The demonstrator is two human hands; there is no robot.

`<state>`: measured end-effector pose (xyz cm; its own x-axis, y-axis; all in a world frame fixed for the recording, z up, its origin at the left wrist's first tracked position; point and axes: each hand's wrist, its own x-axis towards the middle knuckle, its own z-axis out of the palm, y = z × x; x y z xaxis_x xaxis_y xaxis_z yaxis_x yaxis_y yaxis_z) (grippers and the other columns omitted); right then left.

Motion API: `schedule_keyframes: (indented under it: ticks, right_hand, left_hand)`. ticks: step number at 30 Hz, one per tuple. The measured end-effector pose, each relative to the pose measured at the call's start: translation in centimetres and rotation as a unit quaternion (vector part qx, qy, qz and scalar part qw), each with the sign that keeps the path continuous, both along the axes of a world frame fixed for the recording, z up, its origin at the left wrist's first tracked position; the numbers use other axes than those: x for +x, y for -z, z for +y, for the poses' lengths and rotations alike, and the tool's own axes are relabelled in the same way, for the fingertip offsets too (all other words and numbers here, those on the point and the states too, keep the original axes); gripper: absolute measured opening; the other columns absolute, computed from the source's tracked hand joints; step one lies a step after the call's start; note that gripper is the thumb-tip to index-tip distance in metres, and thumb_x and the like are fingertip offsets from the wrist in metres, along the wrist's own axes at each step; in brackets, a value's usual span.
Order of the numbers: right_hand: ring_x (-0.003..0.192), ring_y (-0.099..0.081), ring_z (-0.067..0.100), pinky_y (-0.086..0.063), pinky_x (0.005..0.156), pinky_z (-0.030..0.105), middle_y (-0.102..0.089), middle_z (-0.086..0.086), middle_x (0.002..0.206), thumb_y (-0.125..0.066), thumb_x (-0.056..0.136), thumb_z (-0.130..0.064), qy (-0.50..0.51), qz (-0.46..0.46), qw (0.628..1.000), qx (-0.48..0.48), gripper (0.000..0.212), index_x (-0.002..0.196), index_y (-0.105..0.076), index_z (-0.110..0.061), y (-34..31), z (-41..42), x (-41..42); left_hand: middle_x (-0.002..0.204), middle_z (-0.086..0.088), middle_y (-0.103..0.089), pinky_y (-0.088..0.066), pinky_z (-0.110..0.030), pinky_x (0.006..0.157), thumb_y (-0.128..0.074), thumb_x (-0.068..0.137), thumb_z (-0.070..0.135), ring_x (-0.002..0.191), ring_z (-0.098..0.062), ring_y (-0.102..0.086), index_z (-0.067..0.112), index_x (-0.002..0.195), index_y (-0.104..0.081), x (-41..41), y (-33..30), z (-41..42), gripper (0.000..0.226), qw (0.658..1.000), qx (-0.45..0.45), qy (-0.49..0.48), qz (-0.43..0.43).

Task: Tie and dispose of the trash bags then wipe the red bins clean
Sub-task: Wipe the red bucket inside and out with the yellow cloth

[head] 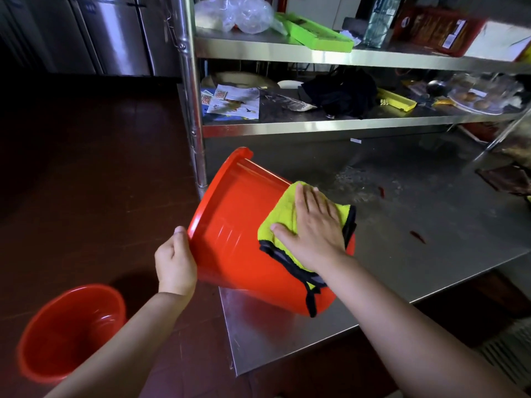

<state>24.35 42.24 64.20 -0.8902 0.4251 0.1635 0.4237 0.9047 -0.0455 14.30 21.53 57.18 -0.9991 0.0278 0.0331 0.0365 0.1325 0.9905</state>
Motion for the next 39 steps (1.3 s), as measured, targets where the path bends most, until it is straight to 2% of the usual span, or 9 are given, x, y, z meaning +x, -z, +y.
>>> schedule_keyframes:
  ticks: [3,6,8,13,20,23,28,34,39]
  right_hand:
    - [0.146,-0.007,0.026,-0.007,0.119,0.043,-0.012,0.013,0.158,-0.014,0.073,-0.077,-0.028,0.007,1.000,0.006,0.106,0.150,0.001,-0.005,-0.9,-2.7,-4.2]
    - [0.147,-0.004,0.027,-0.005,0.119,0.044,-0.008,0.013,0.159,-0.026,0.077,-0.077,-0.098,0.004,0.995,0.027,0.105,0.150,-0.001,-0.005,-1.7,-5.4,-8.0]
    - [0.147,-0.001,0.024,-0.005,0.119,0.044,-0.004,0.011,0.159,-0.025,0.077,-0.076,-0.129,0.000,0.991,0.037,0.104,0.150,0.001,-0.007,-1.8,-5.8,-8.8]
    - [0.147,0.004,0.015,-0.004,0.120,0.040,0.004,0.000,0.160,-0.012,0.074,-0.077,-0.121,-0.019,0.992,0.028,0.099,0.151,0.008,-0.017,-1.1,-2.1,-5.1]
    - [0.146,0.005,0.011,-0.006,0.120,0.036,0.006,-0.004,0.160,-0.015,0.079,-0.073,-0.061,-0.047,0.997,-0.014,0.092,0.151,0.010,-0.021,-0.4,1.8,1.8]
    - [0.146,0.010,0.014,-0.003,0.120,0.038,0.010,-0.001,0.159,-0.011,0.077,-0.074,-0.073,-0.049,0.996,0.017,0.096,0.150,0.013,-0.018,0.0,-0.2,1.7]
    - [0.147,0.007,0.020,0.000,0.119,0.042,0.004,0.005,0.160,-0.011,0.075,-0.072,-0.059,-0.018,0.998,0.027,0.098,0.150,0.008,-0.012,0.2,-2.8,0.4]
    - [0.147,-0.003,0.025,-0.005,0.118,0.047,-0.008,0.011,0.159,-0.019,0.073,-0.066,-0.099,0.018,0.994,0.043,0.098,0.150,-0.005,-0.007,-1.4,-6.6,-6.2]
    - [0.147,-0.001,0.021,-0.007,0.119,0.045,-0.006,0.007,0.160,-0.028,0.076,-0.067,-0.154,0.013,0.985,0.077,0.097,0.151,-0.004,-0.010,-1.1,-5.8,-6.8]
  left_hand:
    - [0.046,0.010,-0.025,-0.026,-0.037,0.051,-0.032,0.083,0.055,0.048,-0.014,-0.027,0.026,0.042,-0.030,0.0,0.3,0.1,0.050,1.000,-0.006,-0.011,0.004]
    - [0.039,0.010,-0.026,-0.025,-0.035,0.050,-0.031,0.083,0.054,0.044,-0.009,-0.023,0.026,0.041,-0.031,-0.2,0.7,0.0,0.050,0.999,-0.017,-0.024,0.015]
    - [0.038,0.009,-0.026,-0.024,-0.035,0.050,-0.031,0.083,0.053,0.044,-0.009,-0.023,0.025,0.041,-0.030,-0.2,1.1,-0.4,0.050,0.999,-0.021,-0.029,0.023]
    - [0.045,0.008,-0.027,-0.030,-0.040,0.048,-0.029,0.082,0.056,0.046,-0.017,-0.029,0.023,0.047,-0.023,-0.3,1.6,-1.0,0.049,0.998,-0.038,-0.037,0.030]
    - [0.050,0.002,-0.038,-0.029,-0.038,0.054,-0.021,0.085,0.053,0.052,-0.021,-0.038,0.019,0.057,-0.032,1.1,0.3,-2.1,0.046,0.992,-0.103,0.001,0.078]
    - [0.060,0.002,-0.050,-0.031,-0.036,0.060,-0.021,0.092,0.050,0.063,-0.026,-0.047,0.021,0.065,-0.040,-0.6,-3.9,-0.6,0.043,0.976,-0.175,0.018,0.130]
    - [0.090,-0.013,-0.064,-0.036,-0.035,0.071,-0.022,0.098,0.048,0.088,-0.036,-0.056,0.018,0.072,-0.049,-3.6,-8.1,1.8,0.048,0.961,-0.265,0.043,0.068]
    - [0.086,-0.013,-0.066,-0.033,-0.033,0.066,-0.024,0.097,0.046,0.088,-0.038,-0.058,0.024,0.072,-0.046,-1.6,-6.3,2.6,0.041,0.962,-0.257,0.007,0.094]
    - [0.067,-0.002,-0.053,-0.032,-0.034,0.062,-0.027,0.099,0.044,0.076,-0.035,-0.055,0.025,0.068,-0.041,-1.3,-5.0,2.1,0.039,0.974,-0.206,0.005,0.095]
